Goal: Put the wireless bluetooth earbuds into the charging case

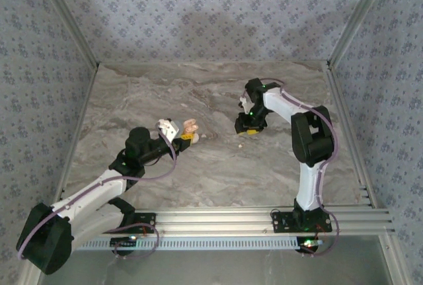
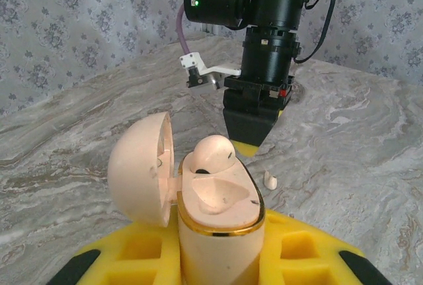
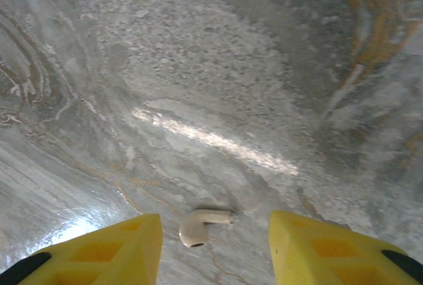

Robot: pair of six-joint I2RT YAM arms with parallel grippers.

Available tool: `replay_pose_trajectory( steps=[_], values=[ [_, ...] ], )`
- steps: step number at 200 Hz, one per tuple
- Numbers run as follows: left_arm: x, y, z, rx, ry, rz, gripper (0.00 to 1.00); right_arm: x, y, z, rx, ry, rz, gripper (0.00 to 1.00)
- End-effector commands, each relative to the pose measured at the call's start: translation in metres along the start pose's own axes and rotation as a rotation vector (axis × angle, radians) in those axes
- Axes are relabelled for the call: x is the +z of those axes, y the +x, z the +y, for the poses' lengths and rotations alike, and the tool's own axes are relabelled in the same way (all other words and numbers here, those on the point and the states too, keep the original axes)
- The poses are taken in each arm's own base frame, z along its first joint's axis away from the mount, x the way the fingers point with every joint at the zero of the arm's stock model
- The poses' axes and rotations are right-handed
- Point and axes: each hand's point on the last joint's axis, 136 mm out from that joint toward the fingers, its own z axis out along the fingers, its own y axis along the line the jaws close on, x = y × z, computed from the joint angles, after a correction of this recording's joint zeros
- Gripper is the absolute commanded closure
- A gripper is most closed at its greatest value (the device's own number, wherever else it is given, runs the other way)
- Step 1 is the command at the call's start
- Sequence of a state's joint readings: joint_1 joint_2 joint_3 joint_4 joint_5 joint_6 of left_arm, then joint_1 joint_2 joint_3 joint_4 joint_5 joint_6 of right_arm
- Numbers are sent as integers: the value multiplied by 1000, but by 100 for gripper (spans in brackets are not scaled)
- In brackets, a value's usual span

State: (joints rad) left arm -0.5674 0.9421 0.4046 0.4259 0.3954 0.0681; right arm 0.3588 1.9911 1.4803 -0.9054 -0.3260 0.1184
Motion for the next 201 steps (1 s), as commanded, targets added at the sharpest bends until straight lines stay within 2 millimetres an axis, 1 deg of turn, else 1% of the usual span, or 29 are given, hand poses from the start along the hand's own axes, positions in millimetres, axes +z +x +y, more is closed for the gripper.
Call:
replay_pose_trajectory(
  steps=[1, 52, 91, 118, 142, 184, 201],
  values=[
    [-3, -11, 3, 28, -16, -32, 86, 8, -3, 12, -26, -53, 21, 52],
    [-5, -11, 2, 28, -19, -30, 86, 24, 7, 17, -40, -95, 74, 52],
    [-7, -10, 3, 27, -23, -30, 86, 30, 24, 13, -39, -82, 128, 52],
    [-8, -10, 2, 27, -23, -30, 86, 31, 39, 7, -37, -58, 165, 52],
    [-8, -10, 2, 26, -23, -31, 86, 29, 50, 6, -37, -56, 184, 52],
    [-9, -10, 2, 24, -23, -36, 86, 23, 63, 15, -31, -75, 185, 53],
    [-9, -10, 2, 24, -22, -37, 86, 22, 67, 20, -30, -80, 182, 54]
  ],
)
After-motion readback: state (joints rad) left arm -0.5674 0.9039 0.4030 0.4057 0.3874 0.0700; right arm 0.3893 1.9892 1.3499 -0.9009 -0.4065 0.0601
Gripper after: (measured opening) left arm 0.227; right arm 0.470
